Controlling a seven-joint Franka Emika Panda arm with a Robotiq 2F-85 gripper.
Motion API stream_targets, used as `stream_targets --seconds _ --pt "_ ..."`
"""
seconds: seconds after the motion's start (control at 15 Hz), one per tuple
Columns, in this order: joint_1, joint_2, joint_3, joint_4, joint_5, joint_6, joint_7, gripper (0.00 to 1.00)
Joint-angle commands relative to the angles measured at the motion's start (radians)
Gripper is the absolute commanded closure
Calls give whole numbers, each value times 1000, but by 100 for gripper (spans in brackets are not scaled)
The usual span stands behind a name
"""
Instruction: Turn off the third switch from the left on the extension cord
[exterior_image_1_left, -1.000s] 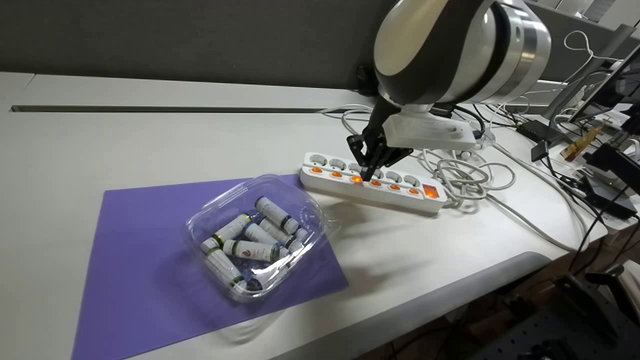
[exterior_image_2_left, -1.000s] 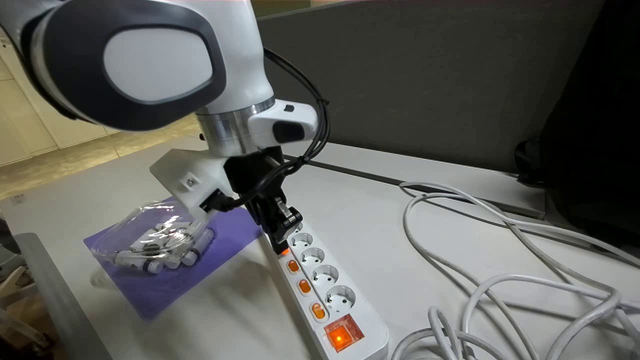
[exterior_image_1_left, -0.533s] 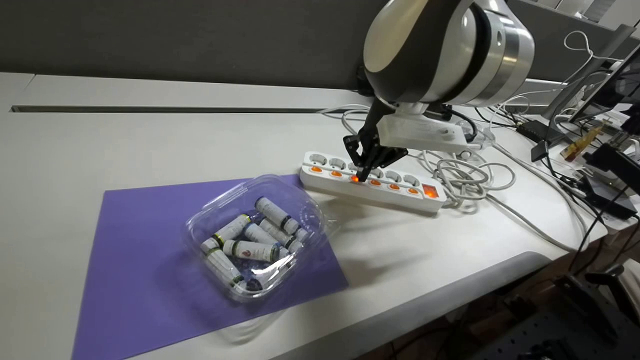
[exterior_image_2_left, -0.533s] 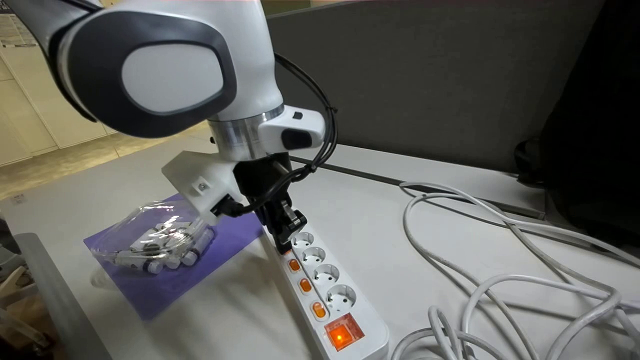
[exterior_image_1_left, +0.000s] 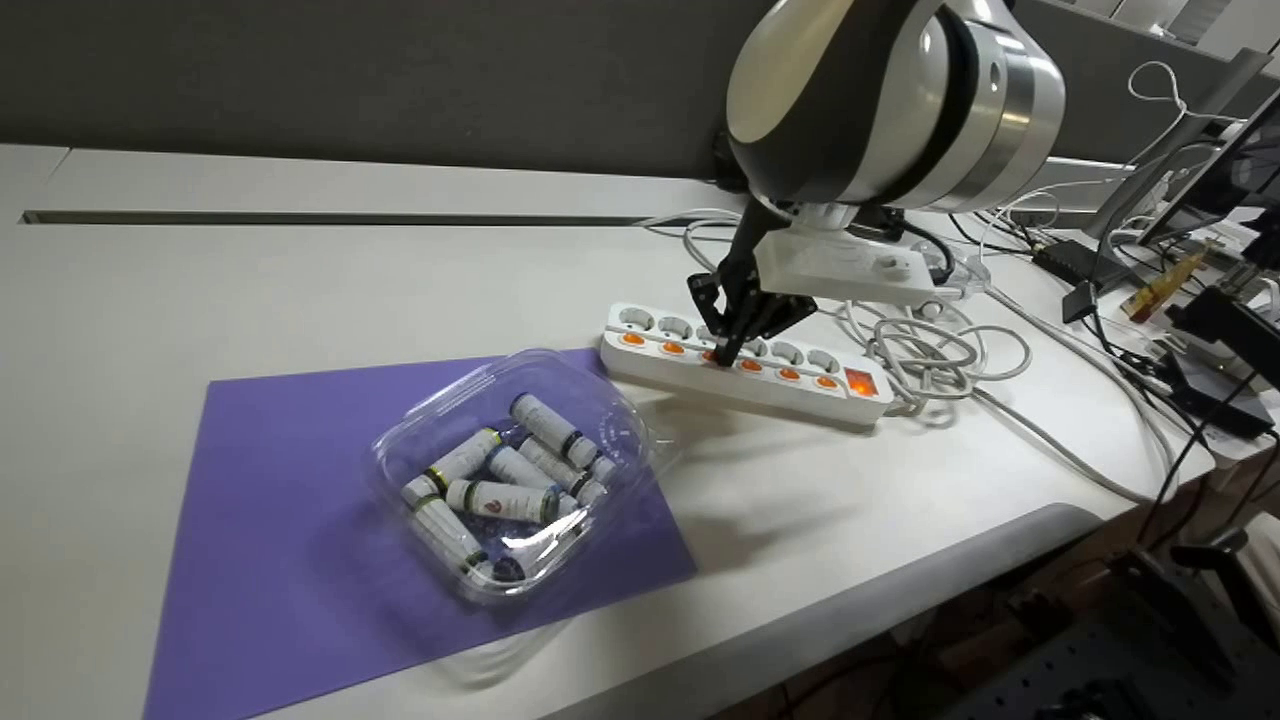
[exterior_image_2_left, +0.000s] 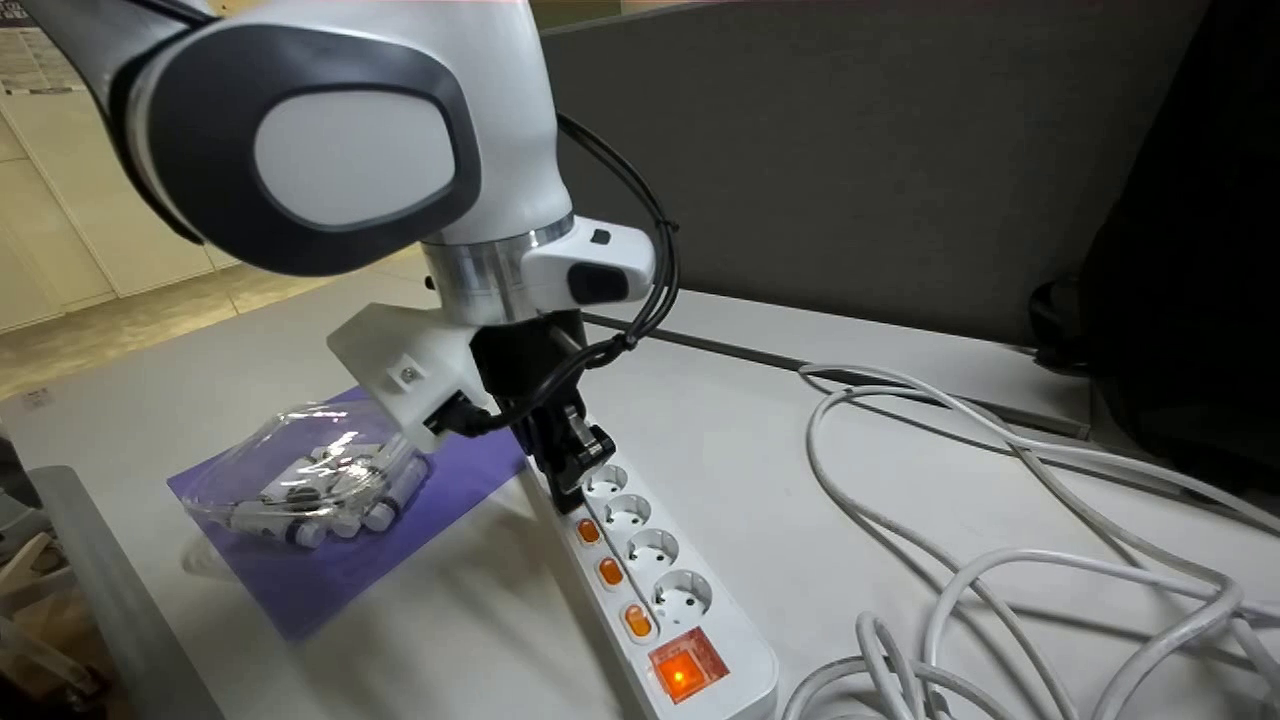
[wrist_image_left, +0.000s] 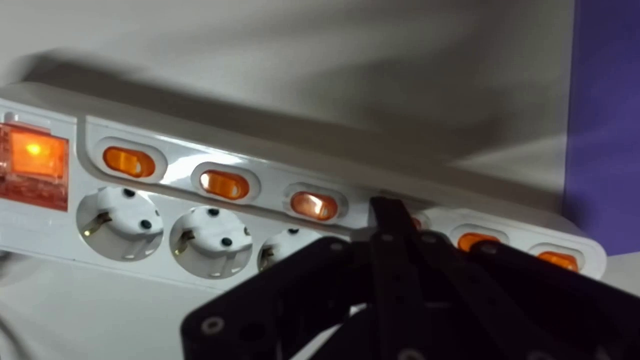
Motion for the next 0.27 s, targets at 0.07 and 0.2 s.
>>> stream_targets --seconds 0.07,0.2 --pt "-16 64 -3 50 32 -84 1 100" --pt "-14 62 -9 68 40 -149 13 100"
